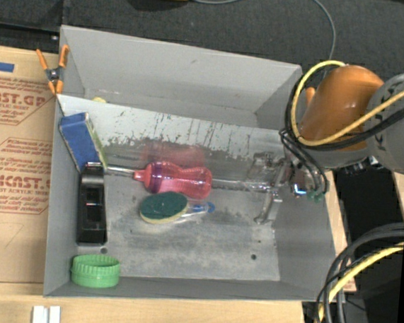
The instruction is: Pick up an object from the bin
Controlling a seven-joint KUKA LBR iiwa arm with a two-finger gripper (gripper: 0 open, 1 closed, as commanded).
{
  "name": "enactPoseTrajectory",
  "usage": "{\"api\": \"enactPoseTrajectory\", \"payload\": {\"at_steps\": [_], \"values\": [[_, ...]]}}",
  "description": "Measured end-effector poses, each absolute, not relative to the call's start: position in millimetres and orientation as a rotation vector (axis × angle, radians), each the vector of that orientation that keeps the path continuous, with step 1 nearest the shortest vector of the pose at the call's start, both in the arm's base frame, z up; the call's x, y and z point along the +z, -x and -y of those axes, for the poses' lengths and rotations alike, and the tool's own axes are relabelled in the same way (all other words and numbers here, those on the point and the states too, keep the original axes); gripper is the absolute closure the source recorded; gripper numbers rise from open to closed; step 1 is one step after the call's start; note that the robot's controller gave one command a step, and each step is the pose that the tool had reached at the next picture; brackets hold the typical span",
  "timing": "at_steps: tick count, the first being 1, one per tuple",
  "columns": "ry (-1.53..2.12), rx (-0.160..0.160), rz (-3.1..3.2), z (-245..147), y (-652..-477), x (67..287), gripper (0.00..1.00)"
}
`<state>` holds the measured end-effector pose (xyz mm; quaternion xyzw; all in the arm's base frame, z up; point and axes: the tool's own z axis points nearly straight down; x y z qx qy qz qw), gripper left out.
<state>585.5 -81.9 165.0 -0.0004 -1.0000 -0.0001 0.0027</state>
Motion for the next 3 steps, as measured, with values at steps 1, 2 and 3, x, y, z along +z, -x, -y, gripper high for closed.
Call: {"api": "enactPoseTrajectory", "payload": {"at_steps": [1,2,3], "values": [[-0.002,0.001,3.144,81.5,-587.1,170.1,0.0],[-0.117,-0.002,3.14,2.1,-582.1,69.8,0.0],[-0.072,0.002,3.151,-15.9,-589.3,112.3,0.0]]}}
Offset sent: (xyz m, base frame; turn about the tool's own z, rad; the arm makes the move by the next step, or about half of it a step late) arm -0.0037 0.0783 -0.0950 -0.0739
